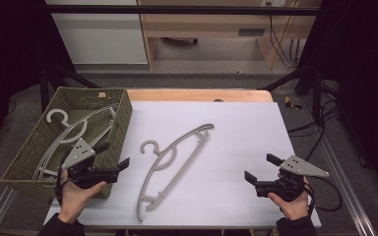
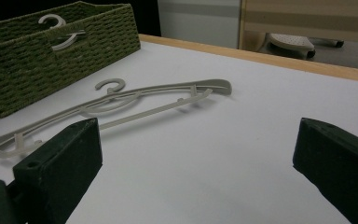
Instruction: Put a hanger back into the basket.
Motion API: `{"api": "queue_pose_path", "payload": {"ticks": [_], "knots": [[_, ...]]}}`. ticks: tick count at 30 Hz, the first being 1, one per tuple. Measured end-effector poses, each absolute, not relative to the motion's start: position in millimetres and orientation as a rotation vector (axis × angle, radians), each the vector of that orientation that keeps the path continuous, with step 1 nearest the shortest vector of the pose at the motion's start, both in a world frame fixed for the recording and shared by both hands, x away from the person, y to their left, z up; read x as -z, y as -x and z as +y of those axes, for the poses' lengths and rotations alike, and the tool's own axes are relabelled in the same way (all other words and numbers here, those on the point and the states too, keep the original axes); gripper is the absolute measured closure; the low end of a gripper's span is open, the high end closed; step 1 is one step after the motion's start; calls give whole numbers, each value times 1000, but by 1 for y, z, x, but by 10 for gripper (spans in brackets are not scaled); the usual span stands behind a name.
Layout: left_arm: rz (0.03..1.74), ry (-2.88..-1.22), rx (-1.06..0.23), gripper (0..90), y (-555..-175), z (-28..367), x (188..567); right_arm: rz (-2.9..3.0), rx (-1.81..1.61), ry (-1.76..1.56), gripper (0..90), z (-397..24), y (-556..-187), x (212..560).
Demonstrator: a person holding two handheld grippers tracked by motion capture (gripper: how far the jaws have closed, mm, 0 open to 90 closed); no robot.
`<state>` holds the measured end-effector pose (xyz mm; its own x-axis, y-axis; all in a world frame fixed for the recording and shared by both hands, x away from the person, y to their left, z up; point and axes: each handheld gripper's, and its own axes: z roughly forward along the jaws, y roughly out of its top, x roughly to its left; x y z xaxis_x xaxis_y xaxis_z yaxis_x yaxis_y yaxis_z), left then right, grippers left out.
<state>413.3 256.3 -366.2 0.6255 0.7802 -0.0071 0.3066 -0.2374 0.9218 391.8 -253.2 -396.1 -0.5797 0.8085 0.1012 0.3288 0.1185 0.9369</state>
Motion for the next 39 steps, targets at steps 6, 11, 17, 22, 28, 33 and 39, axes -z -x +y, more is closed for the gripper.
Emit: {"api": "queue_pose_path", "payload": {"ticks": [6, 11, 17, 22, 28, 33, 39], "knots": [[853, -1854, -537, 114, -413, 238, 378, 1967, -1466, -1101, 15, -253, -392, 397], [852, -1892, -518, 118, -414, 225, 391, 1977, -1463, -1105, 15, -252, -393, 399], [863, -1962, -468, 146, -420, 213, 406, 1984, -1465, -1092, 14, -250, -392, 399], [883, -2033, -440, 189, -428, 206, 418, 1987, -1458, -1099, 13, -249, -392, 399], [930, -2105, -431, 290, -439, 199, 428, 1992, -1456, -1097, 13, -248, -392, 399], [979, -2165, -414, 366, -450, 190, 438, 1996, -1459, -1094, 13, -248, -392, 399], [1012, -2224, -410, 471, -457, 185, 448, 2004, -1460, -1086, 13, -248, -392, 400]]}}
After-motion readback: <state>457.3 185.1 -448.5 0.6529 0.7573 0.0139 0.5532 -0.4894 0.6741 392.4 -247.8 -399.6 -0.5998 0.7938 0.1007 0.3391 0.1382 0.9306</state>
